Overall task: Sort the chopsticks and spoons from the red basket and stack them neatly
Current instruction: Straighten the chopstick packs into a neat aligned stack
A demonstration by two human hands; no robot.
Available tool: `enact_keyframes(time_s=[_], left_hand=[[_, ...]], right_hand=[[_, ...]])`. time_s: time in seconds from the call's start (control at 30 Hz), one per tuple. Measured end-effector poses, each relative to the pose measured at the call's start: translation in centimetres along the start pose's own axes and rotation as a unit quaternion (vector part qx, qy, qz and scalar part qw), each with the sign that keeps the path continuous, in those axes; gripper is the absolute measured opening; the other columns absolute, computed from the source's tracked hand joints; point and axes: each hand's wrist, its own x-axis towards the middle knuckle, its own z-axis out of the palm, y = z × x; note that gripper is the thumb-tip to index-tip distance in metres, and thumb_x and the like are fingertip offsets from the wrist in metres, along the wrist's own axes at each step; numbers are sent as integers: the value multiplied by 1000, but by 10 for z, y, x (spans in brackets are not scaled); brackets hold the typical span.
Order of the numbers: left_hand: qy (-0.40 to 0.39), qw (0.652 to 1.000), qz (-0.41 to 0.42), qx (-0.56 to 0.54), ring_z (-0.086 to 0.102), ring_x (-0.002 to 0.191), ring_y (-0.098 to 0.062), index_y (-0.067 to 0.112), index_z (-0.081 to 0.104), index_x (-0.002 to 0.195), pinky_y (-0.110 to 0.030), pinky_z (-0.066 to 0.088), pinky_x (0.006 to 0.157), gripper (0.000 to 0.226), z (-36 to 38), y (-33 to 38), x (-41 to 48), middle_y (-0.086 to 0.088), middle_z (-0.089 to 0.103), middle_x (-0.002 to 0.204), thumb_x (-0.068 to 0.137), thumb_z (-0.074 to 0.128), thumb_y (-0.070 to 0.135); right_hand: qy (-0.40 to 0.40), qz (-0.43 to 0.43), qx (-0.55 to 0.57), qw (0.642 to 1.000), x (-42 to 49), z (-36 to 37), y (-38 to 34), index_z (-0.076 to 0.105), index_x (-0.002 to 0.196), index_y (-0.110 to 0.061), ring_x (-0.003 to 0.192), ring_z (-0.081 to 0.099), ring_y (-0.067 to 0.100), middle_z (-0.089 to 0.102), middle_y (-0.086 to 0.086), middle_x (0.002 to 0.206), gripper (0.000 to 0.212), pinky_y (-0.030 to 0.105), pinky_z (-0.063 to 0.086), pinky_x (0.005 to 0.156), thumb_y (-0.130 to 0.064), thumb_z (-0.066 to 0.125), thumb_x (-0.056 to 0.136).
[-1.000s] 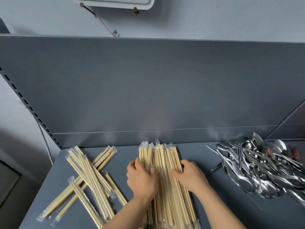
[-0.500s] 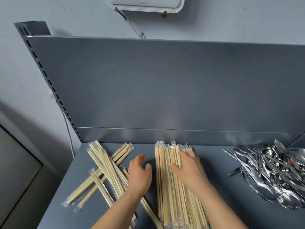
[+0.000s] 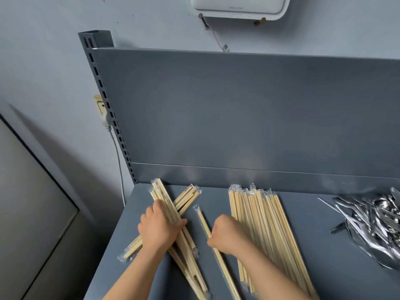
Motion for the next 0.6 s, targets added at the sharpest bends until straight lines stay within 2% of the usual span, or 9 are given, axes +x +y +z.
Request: enact_keyframes(time_s=[0.1,0.17,0.23,0.3,0.33,0.37,0.47,0.53,0.6], left_hand=[[-19,999,21,-38,48,114,-27,21,41,126,-38,40,90,83,-3,-8,-1,3,55,120,65,72,68],[-24,996,18,-89,50,106,-24,23,47,112,-37,43,86,63,-7,-16,3,6,59,106,73,65,68],[-17,991,15,-131,52,101,-25,24,49,99,-41,47,84,40,-13,-22,11,5,61,95,83,60,58],[-25,987,28,-154,55,104,-26,21,52,106,-41,49,87,31,-17,-26,22,1,65,102,90,60,46],[-41,983,35,-178,56,107,-25,18,52,115,-38,48,89,32,-18,-27,27,-2,65,110,92,60,39],[-61,976,42,-207,58,108,-23,15,51,123,-34,47,88,35,-20,-27,32,-4,64,117,94,59,31],[-106,962,67,-243,58,106,-15,11,48,131,-24,43,86,34,-23,-29,38,-6,62,127,98,52,16],[-112,965,78,-224,57,113,-18,11,48,131,-25,43,92,34,-24,-37,36,-5,60,129,98,52,14],[-77,979,86,-167,56,112,-20,16,51,128,-30,47,93,36,-25,-46,32,-2,60,123,94,59,21]], right_hand=[[36,-17,109,993,8,2,-2,33,54,-19,49,30,18,31,0,52,39,28,27,51,-20,60,81],[56,-36,160,985,13,5,-11,40,60,-17,50,32,17,37,1,54,33,29,29,52,-23,58,86],[53,-54,185,980,17,9,-23,46,63,-16,49,33,15,40,1,54,31,29,31,53,-30,59,88],[29,-59,177,982,17,13,-35,54,69,-13,52,48,19,50,7,59,38,33,42,57,-48,64,78],[20,-55,156,986,17,15,-40,59,76,-12,60,57,21,57,9,66,46,35,48,60,-57,66,70],[17,-51,127,990,18,17,-45,59,78,-14,62,59,20,58,6,68,50,36,48,59,-61,68,63],[29,-52,82,995,22,20,-56,42,62,-22,49,38,14,39,-5,56,46,30,32,48,-53,76,58],[30,-36,90,995,26,21,-58,41,59,-20,48,39,14,42,-5,55,40,27,31,46,-40,76,60],[20,-20,99,995,29,21,-56,42,57,-18,47,42,14,46,-4,54,34,25,32,45,-31,73,61]])
